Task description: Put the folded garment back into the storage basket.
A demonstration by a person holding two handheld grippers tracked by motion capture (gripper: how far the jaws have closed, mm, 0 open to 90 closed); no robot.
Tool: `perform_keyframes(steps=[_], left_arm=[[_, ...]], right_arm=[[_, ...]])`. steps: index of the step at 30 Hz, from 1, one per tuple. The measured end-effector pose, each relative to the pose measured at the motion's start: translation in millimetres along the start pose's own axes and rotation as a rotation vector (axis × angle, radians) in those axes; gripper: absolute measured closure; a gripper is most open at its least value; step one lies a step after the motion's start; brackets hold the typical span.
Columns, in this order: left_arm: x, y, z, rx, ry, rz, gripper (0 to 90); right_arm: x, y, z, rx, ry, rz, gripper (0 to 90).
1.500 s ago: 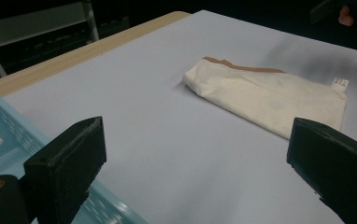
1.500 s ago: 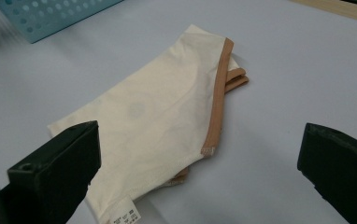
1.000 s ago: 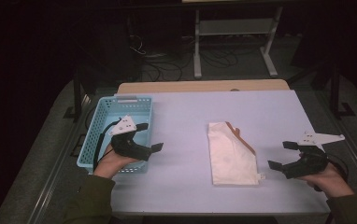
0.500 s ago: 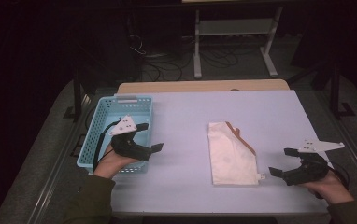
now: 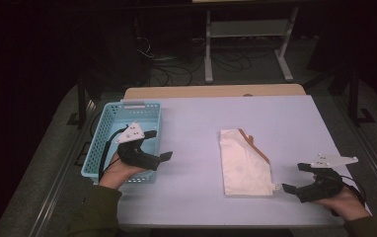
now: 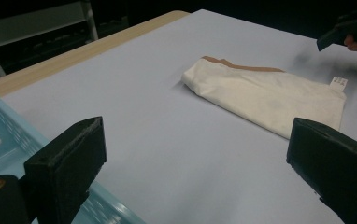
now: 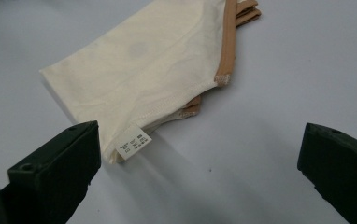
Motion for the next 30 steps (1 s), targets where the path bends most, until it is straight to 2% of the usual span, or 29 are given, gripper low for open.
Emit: perform_keyframes(steps=[18,30], left_arm=[[1.5,0.1,-0.2,-0.002,-0.003,0.000,3.9],[0.7,-0.1,-0.1,-0.005,-0.005,0.007,3.9]], right_arm=[[-16.2,-4.1,-15.2,-0.025,0.053,0.024,0.0],[-26.2,-3.1,-24.4,-0.037,0.070,0.049,0.0]])
Point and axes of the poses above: each handheld gripper's, and its own axes: z roughly backward along the jaws, y roughly out of its top, x roughly to its right, the point moved 7 cm from there along -z, roughly forward along the jaws, and after that the axes turned 12 degrees about -z, right-handed, at the moved point
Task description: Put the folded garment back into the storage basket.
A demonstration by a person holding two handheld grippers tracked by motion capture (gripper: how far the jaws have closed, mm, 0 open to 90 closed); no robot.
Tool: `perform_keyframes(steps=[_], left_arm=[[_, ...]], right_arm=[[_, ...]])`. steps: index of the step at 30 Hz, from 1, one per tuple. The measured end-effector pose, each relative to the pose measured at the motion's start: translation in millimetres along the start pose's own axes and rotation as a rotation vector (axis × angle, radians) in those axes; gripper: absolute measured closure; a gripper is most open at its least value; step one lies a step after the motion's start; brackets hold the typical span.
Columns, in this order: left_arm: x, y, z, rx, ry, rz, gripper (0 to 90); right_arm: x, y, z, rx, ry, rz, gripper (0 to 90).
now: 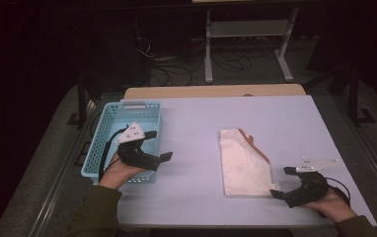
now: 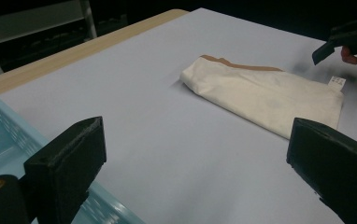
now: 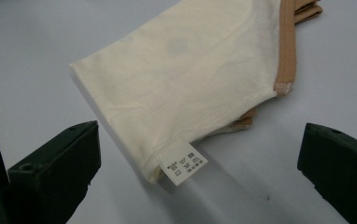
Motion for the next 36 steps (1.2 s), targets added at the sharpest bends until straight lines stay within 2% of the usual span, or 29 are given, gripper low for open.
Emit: perform_keyframes(steps=[7,33,36], left_arm=[[-0.4,0.0,0.0,0.001,-0.006,0.005,2.5],[-2.0,0.7,-1.4,-0.010,0.002,0.013,0.0],[0.7,2.8,-3.4,-0.017,-0.007,0.010,0.0]], right_arm=[[-7.3,1.3,-8.2,-0.017,0.005,0.001,0.0],[-16.3,-4.5,-31.7,-0.082,0.002,0.055,0.0],[-15.8,-4.9,-32.5,-0.085,-0.003,0.055,0.0]])
Point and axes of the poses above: each handheld gripper's, and its own axes: z roughly backward along the jaws, y roughly out of its top, x roughly to its right, the point moved 7 cm from there along -z, roughly forward along the jaws, and after that the axes turned 12 degrees about -z, right-handed, at the moved point
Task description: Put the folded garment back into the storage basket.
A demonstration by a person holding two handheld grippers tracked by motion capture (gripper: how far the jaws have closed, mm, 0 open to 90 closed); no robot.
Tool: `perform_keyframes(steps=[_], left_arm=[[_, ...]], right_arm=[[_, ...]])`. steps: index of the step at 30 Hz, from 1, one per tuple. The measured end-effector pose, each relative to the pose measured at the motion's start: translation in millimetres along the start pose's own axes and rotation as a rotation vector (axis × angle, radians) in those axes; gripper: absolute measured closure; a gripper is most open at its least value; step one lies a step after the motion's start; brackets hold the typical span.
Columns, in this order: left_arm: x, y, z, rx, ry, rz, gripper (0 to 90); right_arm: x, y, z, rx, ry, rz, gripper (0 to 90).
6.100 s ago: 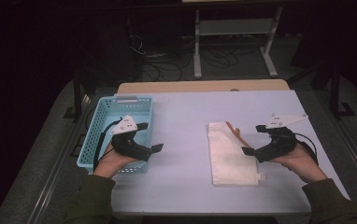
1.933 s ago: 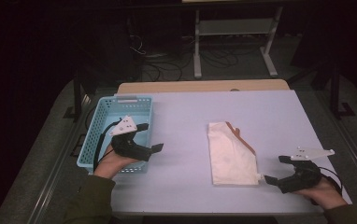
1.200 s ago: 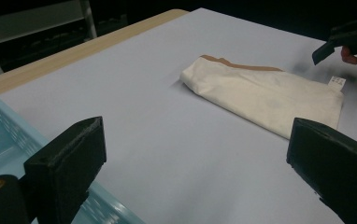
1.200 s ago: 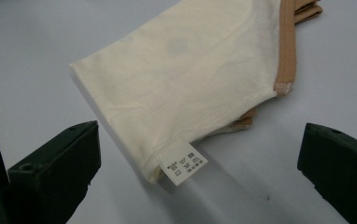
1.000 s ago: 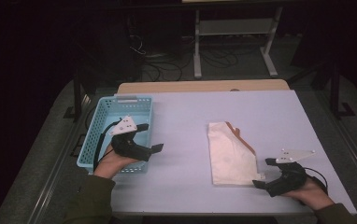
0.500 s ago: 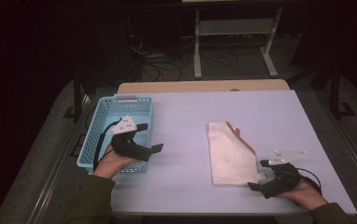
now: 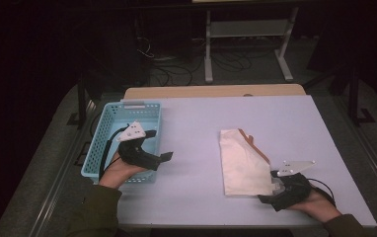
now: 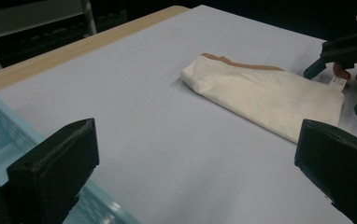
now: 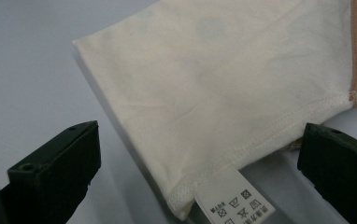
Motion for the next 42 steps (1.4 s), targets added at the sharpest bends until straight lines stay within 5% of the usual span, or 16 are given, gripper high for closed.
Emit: perform_keyframes(steps=[42], left_arm=[[66.1,39.1,-73.8,0.004,-0.186,-0.030,0.0]], right_arm=[[-0.7,1.7,2.4,0.010,0.008,0.008,0.0]])
Point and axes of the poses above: each handheld gripper's, and its own axes: z roughly backward along the jaws, y roughly out of its top, x roughly to its right, the point moved 7 cm from there along -z, roughly forward along the jaws, and after that the axes turned 12 degrees about -z, right-handed, at the moved point
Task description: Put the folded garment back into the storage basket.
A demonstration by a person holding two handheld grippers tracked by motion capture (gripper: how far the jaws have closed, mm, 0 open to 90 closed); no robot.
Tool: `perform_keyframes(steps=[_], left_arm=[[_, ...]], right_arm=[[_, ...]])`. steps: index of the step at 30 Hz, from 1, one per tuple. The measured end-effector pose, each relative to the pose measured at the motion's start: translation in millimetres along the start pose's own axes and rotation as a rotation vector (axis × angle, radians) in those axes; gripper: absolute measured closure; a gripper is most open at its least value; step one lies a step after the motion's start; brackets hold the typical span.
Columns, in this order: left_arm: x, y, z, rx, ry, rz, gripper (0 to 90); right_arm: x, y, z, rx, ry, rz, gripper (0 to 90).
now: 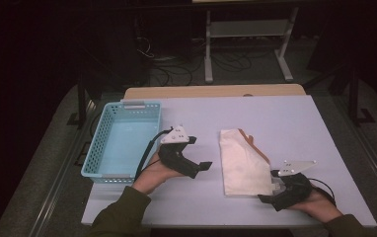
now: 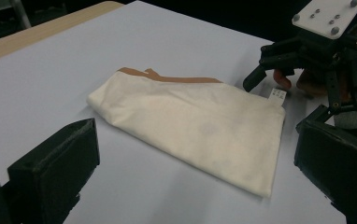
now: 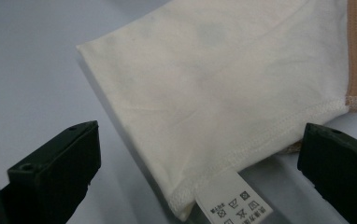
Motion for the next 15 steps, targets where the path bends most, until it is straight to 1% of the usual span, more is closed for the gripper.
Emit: perform_keyframes(steps=[5,10,15], left_arm=[[3.5,2.8,-9.7,0.009,-0.014,0.002,0.0],[6.7,4.3,-18.8,0.004,-0.027,0.000,0.0],[9.9,6.5,-29.9,0.011,-0.030,-0.001,0.0]], right_arm=[[0.0,0.1,0.0,0.000,0.000,0.003,0.0],[-0.1,0.2,0.2,0.000,0.001,0.002,0.0],[-0.2,0.2,0.3,0.001,0.000,0.002,0.0]])
Point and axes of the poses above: each handheld gripper's, and its own axes: z roughly backward along the jaws, y roughly out of its top, x roughly to its right, the point moved 7 cm from there along -z, roughly forward along the jaws, and after that the axes turned 12 degrees about -z, right-handed, at the moved point
